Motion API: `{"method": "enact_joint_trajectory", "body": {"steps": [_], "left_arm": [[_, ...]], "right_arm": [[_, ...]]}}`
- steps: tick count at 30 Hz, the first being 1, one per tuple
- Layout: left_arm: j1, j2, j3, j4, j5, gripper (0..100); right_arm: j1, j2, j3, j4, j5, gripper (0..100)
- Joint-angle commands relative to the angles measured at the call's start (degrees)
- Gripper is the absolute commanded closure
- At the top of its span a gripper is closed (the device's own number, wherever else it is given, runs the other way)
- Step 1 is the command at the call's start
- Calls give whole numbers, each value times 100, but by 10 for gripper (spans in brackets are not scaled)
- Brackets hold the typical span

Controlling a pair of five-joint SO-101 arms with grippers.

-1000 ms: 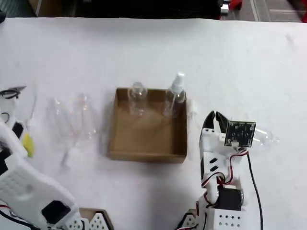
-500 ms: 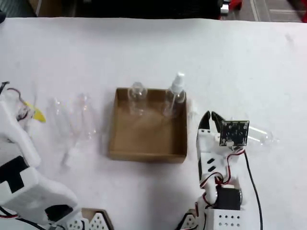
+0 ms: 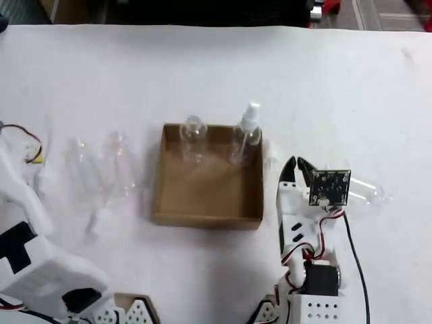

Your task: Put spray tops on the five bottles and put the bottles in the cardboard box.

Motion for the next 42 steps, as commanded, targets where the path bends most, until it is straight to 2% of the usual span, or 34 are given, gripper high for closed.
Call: {"method": "enact_joint_trajectory", "body": {"steps": [1,5,11,16,20,23,30,42], "left_arm": [[-66,-312,-105,-176,571,725],[-66,-101,-123,-193,1073,725],[207,1077,-387,-967,1363,727],[321,1903,-1890,44,1363,726],[295,2501,-3191,818,1820,726],[303,3046,-3780,1116,1899,727],[426,4374,-4422,1310,1881,727],[435,4470,-4440,1451,1767,729]], "right_arm": [[-57,-57,-35,-110,79,983],[-57,-57,-35,-110,79,983],[-57,-57,-35,-101,79,983],[-57,-57,-35,-101,79,983],[-57,-57,-35,-119,79,983],[-57,-57,-35,-119,79,983],[-66,-57,-35,-119,79,983],[-66,-57,-35,-127,79,983]]}}
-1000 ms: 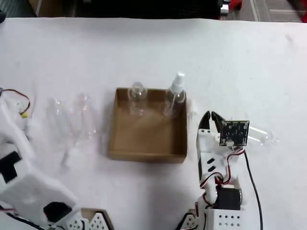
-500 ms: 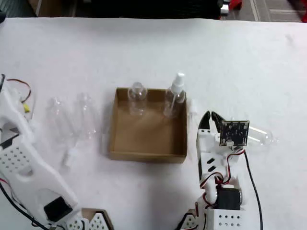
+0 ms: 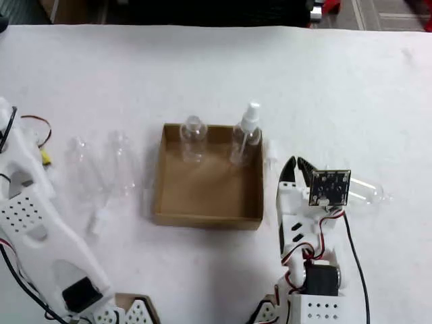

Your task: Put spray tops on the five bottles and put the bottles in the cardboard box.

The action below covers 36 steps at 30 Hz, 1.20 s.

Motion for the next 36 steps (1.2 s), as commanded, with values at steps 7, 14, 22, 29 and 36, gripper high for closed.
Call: {"method": "enact_joint_trajectory", "body": {"steps": [7,14,22,29,36], "left_arm": [[75,48,9,18,9,802],[-75,84,9,-70,-290,985],[-391,-585,-44,18,-290,978],[-646,-1789,-53,9,-290,978],[-646,-2932,-53,-26,-290,978]], "right_arm": [[-66,-57,-35,-127,79,983],[-66,-57,-35,-127,79,983],[-66,-57,-35,-127,79,983],[-66,-57,-35,-127,79,983],[-66,-57,-35,-127,79,983]]}}
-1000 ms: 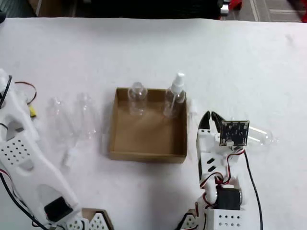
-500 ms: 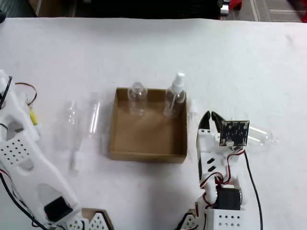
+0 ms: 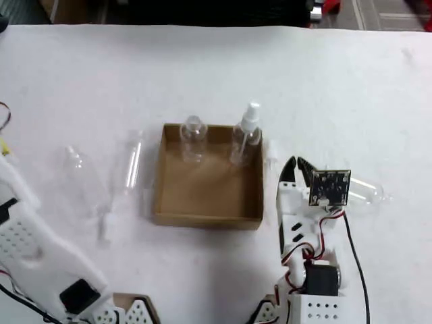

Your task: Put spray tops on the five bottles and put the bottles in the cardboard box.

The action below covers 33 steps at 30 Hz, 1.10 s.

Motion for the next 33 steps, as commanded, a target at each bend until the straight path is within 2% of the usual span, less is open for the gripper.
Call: {"method": "enact_joint_trajectory", "body": {"steps": [1,5,11,13,19,28,33], "left_arm": [[-57,-892,-70,-18,-88,978],[40,-1376,-70,-70,-765,979],[145,-1763,-97,-448,-958,979],[435,-1930,-290,-536,-1574,979],[1437,-2615,-1345,-475,-4510,978],[3407,-2905,-1811,-457,-6470,976],[4075,-3020,-1820,-281,-6796,976]], "right_arm": [[-66,-57,-35,-127,79,983],[-66,-57,-35,-127,79,983],[-66,-57,-35,-127,79,983],[-66,-57,-35,-127,79,983],[-66,-57,-35,-127,79,983],[-22,-66,-35,-127,79,983],[-4,-66,-26,-110,79,983]]}}
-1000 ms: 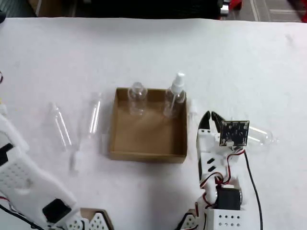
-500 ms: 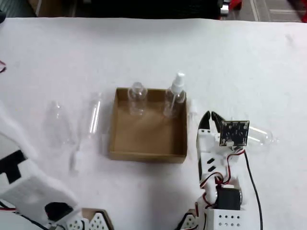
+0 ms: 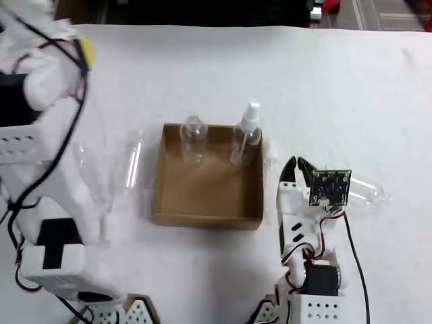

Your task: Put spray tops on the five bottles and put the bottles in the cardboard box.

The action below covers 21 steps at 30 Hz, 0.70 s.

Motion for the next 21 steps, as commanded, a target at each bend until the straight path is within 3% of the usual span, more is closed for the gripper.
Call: {"method": "enact_joint_trajectory", "body": {"steps": [1,5,13,21], "left_arm": [[541,-488,-255,202,-308,976],[1174,-1244,-202,396,-571,977],[1473,-2976,-9,404,-554,977],[2290,-5578,2681,132,-800,978]], "right_arm": [[-13,-66,9,-127,79,983],[-57,-66,255,-470,79,983],[-57,-66,484,-884,79,983],[-57,-66,484,-875,79,983]]}}
